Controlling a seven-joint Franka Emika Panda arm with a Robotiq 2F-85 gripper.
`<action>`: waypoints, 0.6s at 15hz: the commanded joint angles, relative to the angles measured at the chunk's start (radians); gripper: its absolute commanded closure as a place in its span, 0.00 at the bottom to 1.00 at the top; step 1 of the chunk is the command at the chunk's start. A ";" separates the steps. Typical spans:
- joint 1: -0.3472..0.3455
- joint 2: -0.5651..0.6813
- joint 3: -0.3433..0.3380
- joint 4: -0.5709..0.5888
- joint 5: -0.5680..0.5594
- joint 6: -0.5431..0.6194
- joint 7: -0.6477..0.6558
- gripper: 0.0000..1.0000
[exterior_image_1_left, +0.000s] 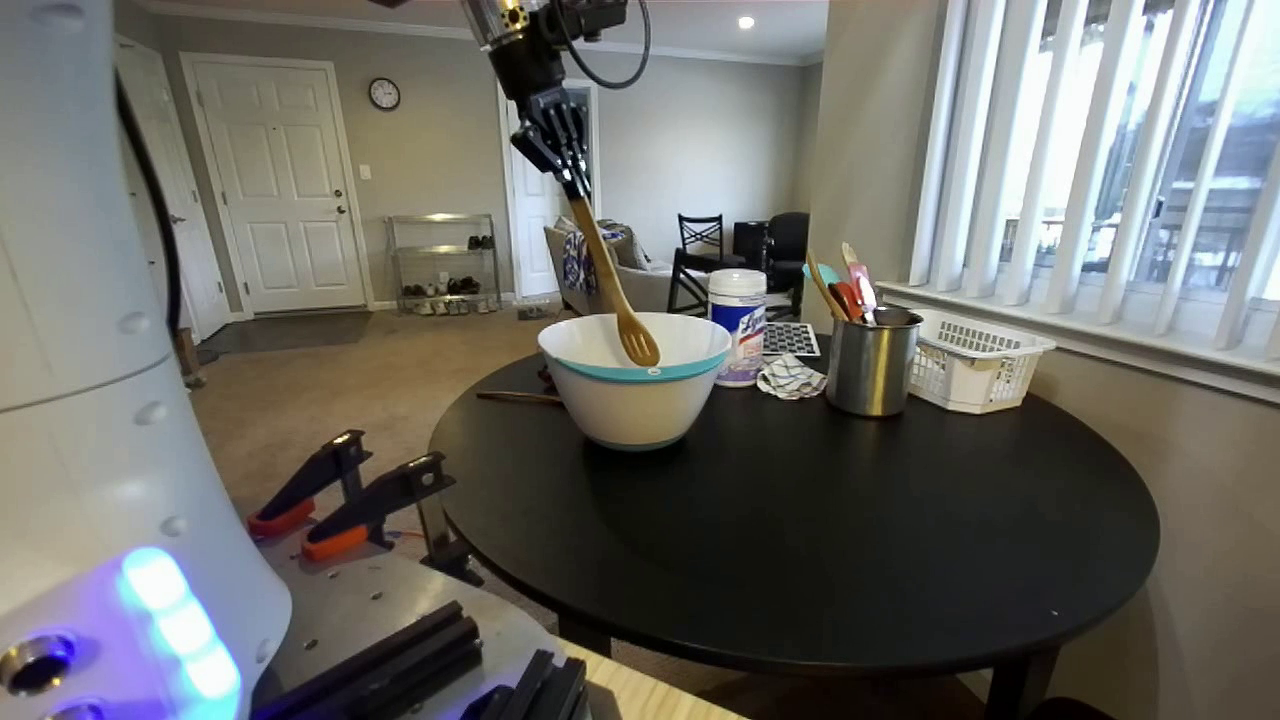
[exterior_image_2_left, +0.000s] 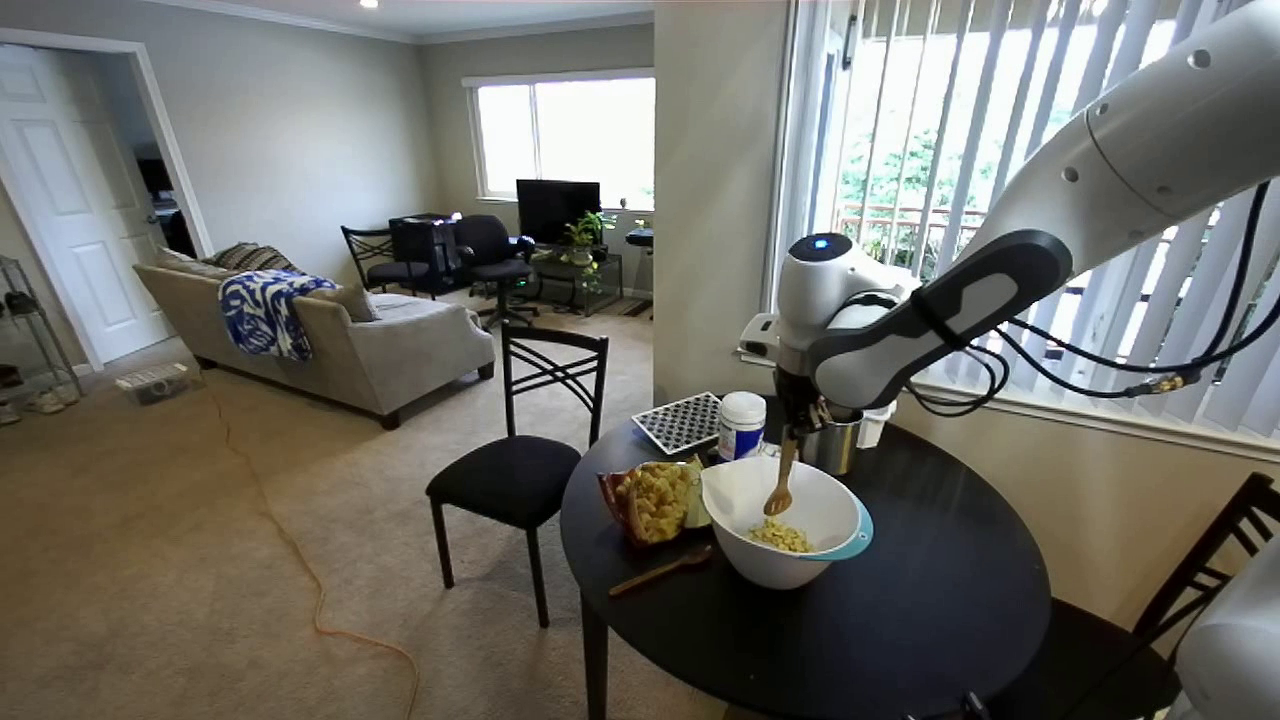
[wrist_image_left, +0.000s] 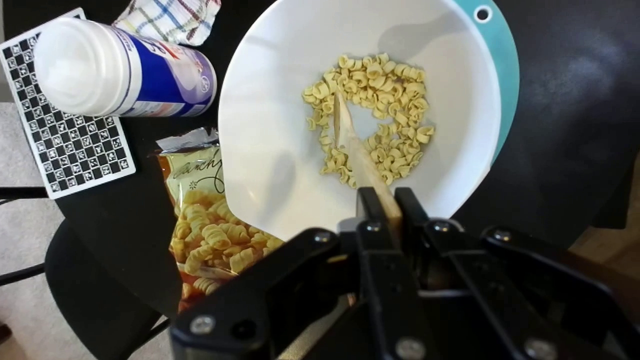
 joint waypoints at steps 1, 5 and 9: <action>0.005 0.063 -0.014 0.055 -0.010 -0.032 -0.095 0.97; 0.007 0.117 -0.011 0.092 0.089 -0.025 -0.319 0.97; 0.001 0.151 -0.003 0.126 0.146 -0.057 -0.504 0.97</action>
